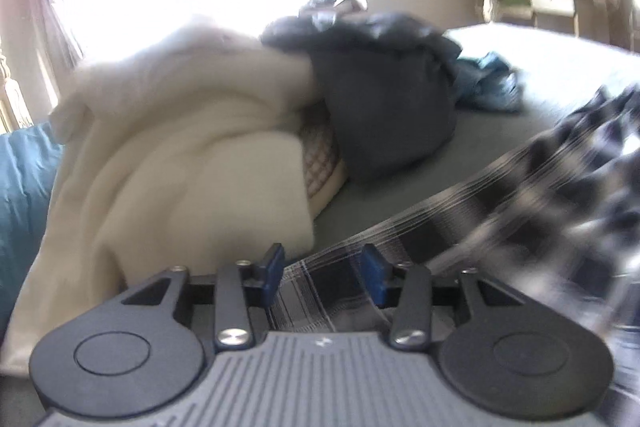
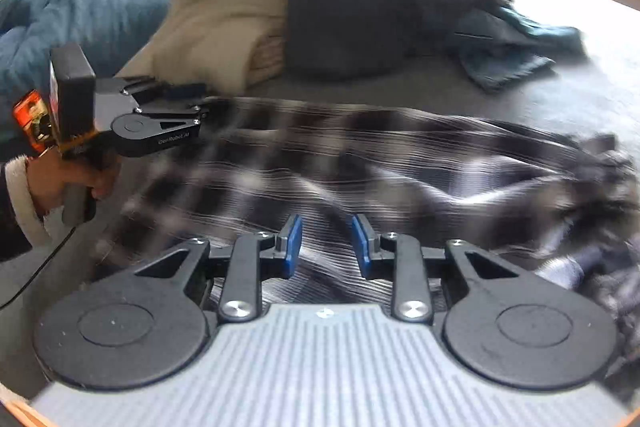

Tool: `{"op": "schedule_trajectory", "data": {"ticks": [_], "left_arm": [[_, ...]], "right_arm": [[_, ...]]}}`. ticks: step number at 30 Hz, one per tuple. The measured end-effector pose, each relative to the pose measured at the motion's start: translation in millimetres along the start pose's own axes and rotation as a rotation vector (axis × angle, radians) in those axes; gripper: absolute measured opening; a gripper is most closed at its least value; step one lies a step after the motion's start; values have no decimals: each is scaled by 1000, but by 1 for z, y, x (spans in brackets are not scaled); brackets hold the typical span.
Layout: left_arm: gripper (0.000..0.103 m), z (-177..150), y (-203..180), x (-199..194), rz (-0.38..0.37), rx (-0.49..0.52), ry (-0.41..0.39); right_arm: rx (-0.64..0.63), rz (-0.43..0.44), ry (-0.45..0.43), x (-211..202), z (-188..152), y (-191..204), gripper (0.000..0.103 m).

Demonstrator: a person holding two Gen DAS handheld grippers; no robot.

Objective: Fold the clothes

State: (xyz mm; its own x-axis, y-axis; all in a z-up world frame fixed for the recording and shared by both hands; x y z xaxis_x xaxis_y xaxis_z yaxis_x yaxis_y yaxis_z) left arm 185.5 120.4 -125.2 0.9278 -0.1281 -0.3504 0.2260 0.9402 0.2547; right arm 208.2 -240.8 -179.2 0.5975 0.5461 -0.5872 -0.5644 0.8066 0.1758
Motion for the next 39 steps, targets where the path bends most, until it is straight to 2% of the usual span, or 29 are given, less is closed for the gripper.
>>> {"op": "schedule_trajectory", "data": {"ticks": [3,5,9,13,15,17,20,23,28,31,34,36,39], "left_arm": [[50,2,-12,-36,-84,-40,-26],[50,-6,-23,-54,-130,-46,-13],[50,-24,-30,-76,-124,-53,29],[50,-28,-44,-99,-192,-82,40],[55,-36,-60,-106,-238,-44,77],[55,-49,-76,-109,-274,12,130],[55,-61,-85,-117,-268,82,141],[56,-58,-79,-123,-262,59,129],[59,-63,-71,-131,-248,48,138],[59,-68,-65,-142,-232,20,150],[59,-66,-51,-160,-208,-46,143],[60,-65,-44,-171,-203,-67,132],[60,-69,-43,-180,-220,-53,135]], "right_arm": [[-3,27,4,7,-3,9,26],[-1,6,72,10,-25,8,26],[4,-16,56,-12,-32,9,26],[2,17,-19,-21,-15,22,27],[-16,49,-45,-16,-9,36,27],[-53,77,-51,-10,-11,52,27],[-151,85,42,0,-36,67,28],[-253,50,36,-9,-45,74,29],[-212,108,-70,-23,-27,87,29],[-245,142,-22,-10,-44,96,31],[-339,125,0,1,-57,98,32],[-332,120,0,-6,-47,96,33],[-267,133,-67,-22,-32,92,33]]}}
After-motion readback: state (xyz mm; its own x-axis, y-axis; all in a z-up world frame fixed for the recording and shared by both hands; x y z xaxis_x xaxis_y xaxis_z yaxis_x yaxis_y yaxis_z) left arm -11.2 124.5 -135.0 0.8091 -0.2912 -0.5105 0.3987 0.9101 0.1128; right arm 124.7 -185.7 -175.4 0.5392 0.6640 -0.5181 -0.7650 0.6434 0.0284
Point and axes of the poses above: each gripper's, at about its wrist camera, not at the fingertips, and x roughly the way its jaws point, y to its left, z to its top, the point moved 9 cm from there along x, roughly the way its jaws point, and after that the axes turned 12 degrees about -y, right-handed, at the moved point
